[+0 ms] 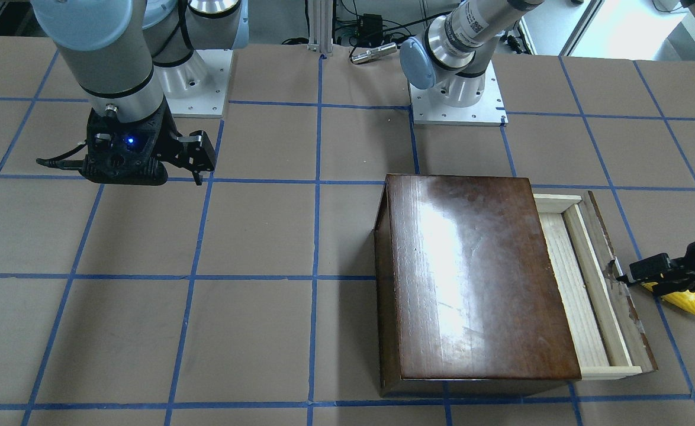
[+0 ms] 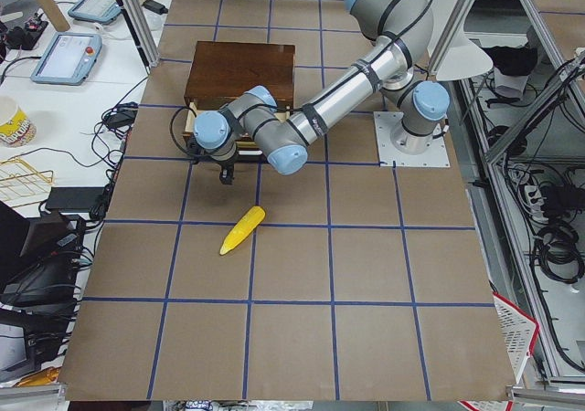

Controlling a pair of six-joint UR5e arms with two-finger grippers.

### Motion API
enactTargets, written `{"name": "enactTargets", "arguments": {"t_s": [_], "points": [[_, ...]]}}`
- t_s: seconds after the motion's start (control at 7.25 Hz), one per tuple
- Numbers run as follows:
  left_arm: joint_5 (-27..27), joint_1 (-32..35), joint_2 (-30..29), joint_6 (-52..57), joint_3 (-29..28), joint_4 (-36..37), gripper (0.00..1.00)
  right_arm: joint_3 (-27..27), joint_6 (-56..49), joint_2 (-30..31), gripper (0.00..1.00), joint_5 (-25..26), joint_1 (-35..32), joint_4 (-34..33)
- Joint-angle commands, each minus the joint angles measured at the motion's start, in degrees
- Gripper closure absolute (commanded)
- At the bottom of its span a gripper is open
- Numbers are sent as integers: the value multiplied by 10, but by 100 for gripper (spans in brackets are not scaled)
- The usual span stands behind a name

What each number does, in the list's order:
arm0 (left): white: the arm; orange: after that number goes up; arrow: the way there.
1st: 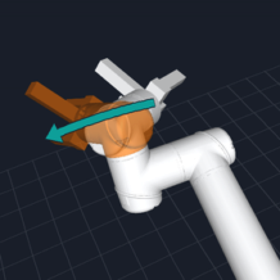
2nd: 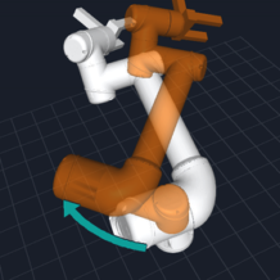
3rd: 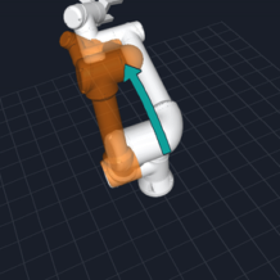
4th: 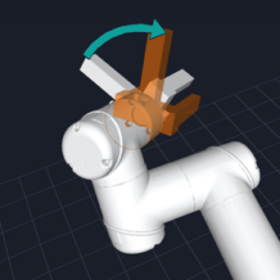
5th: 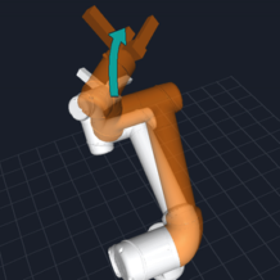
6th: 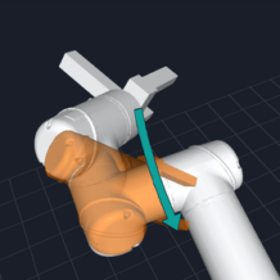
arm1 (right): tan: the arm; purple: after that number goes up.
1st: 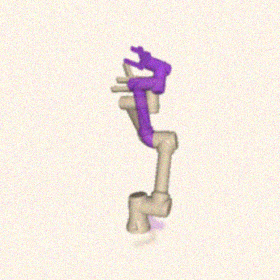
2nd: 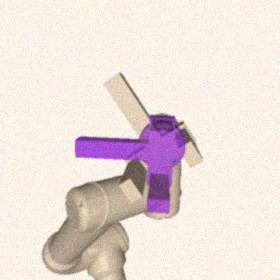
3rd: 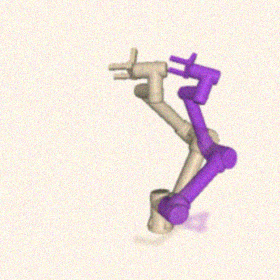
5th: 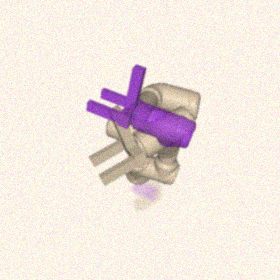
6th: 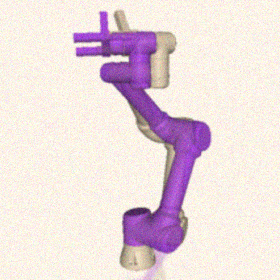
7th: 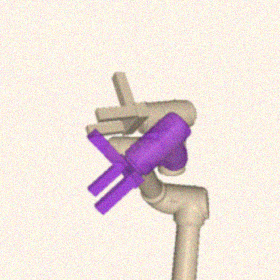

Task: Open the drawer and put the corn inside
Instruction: 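Release the handle and move the left gripper toward the yellow corn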

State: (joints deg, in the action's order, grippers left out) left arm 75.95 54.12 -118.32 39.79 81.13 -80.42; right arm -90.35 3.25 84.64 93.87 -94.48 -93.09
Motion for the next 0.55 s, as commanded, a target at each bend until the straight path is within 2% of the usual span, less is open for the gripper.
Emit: {"name": "enactTargets", "arguments": {"t_s": [0.0,0.28,0.41], "points": [[11,-22,16,-3,-16,-1,0,0,0,0,0,0,0,-1],[12,-33,5,-15,-34,2,0,0,0,0,0,0,0,-1],[10,-43,0,-91,-33,7,0,0,0,0,0,0,0,-1]]}}
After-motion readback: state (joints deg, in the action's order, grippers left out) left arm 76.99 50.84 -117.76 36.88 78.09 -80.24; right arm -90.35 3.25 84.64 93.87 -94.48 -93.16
